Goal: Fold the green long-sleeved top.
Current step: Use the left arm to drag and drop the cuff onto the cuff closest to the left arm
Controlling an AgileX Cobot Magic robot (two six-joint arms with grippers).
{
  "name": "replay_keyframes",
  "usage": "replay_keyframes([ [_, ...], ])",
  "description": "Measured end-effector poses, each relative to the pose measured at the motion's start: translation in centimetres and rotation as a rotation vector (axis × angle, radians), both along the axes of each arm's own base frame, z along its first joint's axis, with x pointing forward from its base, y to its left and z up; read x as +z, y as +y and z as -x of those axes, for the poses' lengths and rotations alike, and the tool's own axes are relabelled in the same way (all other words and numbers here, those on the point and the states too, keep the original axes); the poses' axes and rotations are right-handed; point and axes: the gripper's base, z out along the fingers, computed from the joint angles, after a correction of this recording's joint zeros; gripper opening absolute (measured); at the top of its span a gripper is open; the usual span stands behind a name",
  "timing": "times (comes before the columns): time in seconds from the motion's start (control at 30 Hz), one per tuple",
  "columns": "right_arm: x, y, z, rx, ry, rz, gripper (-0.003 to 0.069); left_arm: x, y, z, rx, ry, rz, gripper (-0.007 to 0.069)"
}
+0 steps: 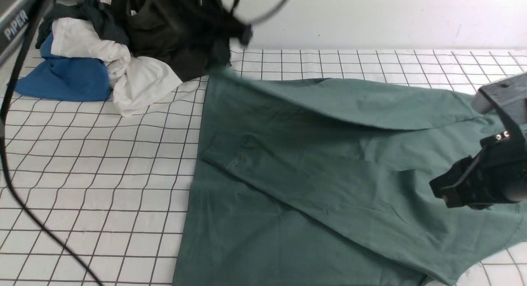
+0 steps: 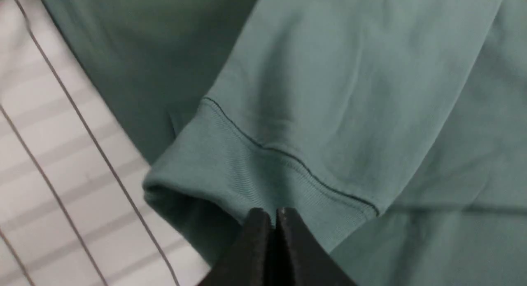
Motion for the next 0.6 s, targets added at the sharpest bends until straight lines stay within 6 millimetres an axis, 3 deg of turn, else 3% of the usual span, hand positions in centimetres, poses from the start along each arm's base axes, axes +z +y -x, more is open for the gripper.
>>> replay_keyframes([
  [0.03,0.0,0.0,0.0,0.000,-0.002,0.001,0.0159,0.0,0.0,0.0,0.000,0.000,0.000,-0.0007],
  [0.07,0.2,0.0,0.1,0.001,-0.008,0.001,0.0159,-2.3,0.2,0.4,0.010,0.045,-0.016,-0.0007],
  [0.1,0.2,0.0,0.2,0.000,-0.010,0.000,0.0159,-6.9,0.5,1.3,0.034,0.131,-0.039,-0.0006],
  [0.13,0.2,-0.1,0.2,0.000,-0.011,0.001,0.0159,-8.6,0.7,1.8,0.042,0.165,-0.050,-0.0006],
  [0.2,0.2,0.0,0.2,0.000,-0.009,-0.002,0.0159,-10.2,0.9,2.6,0.053,0.200,-0.059,-0.0006],
  [0.33,0.3,0.1,0.2,-0.006,-0.009,-0.021,0.0159,-10.0,1.0,2.7,0.050,0.184,-0.068,0.0003],
  [0.43,0.3,0.1,0.1,-0.005,-0.013,-0.028,0.0159,-9.1,1.4,3.0,0.028,0.201,-0.111,0.0061],
  [0.53,0.3,0.1,0.1,-0.001,-0.014,-0.026,0.0159,-8.3,1.6,3.6,0.015,0.240,-0.131,0.0141],
  [0.6,0.3,0.1,0.1,0.002,-0.016,-0.023,0.0159,-7.1,1.8,4.6,0.001,0.273,-0.141,0.0277],
])
